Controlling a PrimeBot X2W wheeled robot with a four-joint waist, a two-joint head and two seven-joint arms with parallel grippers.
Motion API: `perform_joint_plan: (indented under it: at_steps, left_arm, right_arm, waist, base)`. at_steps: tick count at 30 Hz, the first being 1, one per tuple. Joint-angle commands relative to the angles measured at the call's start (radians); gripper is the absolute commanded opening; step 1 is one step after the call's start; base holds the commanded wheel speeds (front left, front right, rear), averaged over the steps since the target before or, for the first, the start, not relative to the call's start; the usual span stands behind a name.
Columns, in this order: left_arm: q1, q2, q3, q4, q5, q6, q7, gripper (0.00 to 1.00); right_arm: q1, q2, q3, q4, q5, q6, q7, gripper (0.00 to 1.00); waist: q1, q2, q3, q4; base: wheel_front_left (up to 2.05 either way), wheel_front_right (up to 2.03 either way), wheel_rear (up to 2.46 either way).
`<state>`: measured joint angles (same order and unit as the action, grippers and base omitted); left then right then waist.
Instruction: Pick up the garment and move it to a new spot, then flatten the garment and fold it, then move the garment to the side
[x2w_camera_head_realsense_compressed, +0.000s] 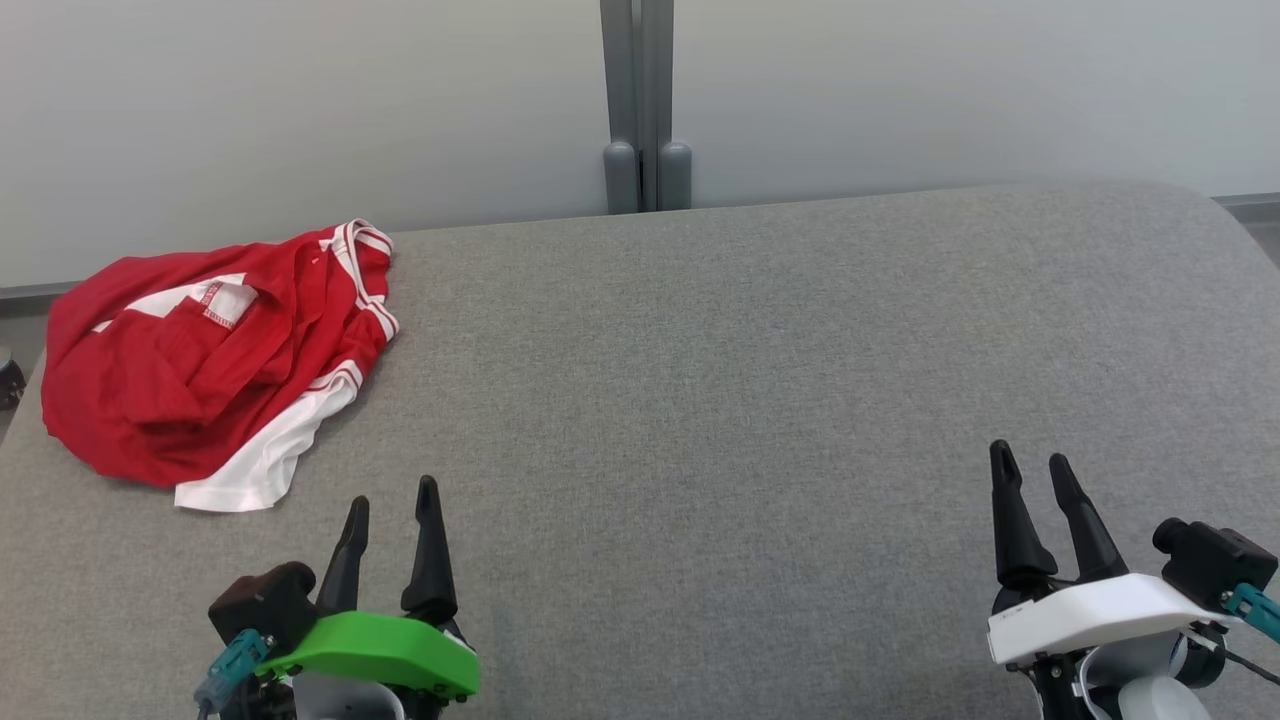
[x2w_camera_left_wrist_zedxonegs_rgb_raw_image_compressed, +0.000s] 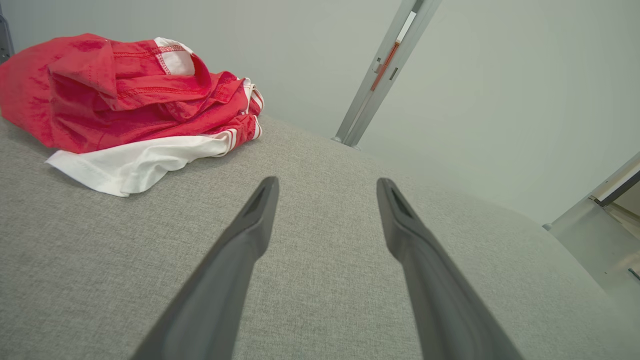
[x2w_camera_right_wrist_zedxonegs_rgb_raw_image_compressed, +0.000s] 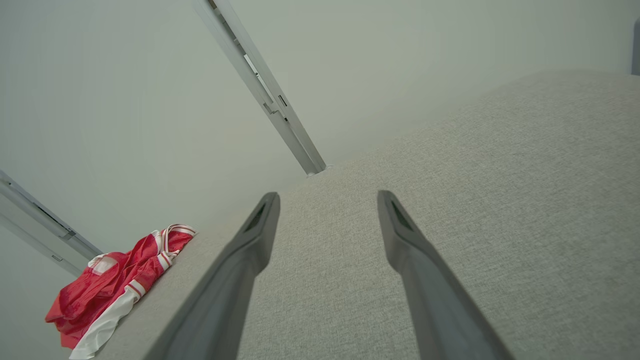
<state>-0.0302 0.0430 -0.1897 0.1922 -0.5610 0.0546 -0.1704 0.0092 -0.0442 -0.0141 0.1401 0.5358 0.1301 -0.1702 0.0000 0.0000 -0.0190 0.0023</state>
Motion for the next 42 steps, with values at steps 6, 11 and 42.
perform_joint_plan:
  at_steps: [6, 11, 42]
  left_arm:
    - [-0.006, 0.008, -0.022, 0.011, 0.061, 0.021, -0.021, 1.00]
    - [-0.009, 0.009, -0.033, 0.021, 0.098, 0.032, -0.033, 1.00]
    - [-0.005, 0.010, -0.078, 0.056, 0.277, 0.080, -0.092, 1.00]
  right_arm:
    - [-0.018, -0.006, 0.006, 0.000, -0.084, 0.001, -0.022, 1.00]
    - [-0.021, -0.006, 0.007, 0.012, -0.134, 0.001, -0.033, 1.00]
    - [-0.032, -0.008, 0.025, 0.052, -0.377, 0.001, -0.093, 1.00]
  waist:
    - [0.0000, 0.0000, 0.002, 0.004]
    - [0.0000, 0.0000, 0.005, 0.007]
    - [0.0000, 0.0000, 0.016, 0.018]
  base:
    - [0.00, 0.00, 0.00]
    - [0.00, 0.00, 0.00]
    - [0.00, 0.00, 0.00]
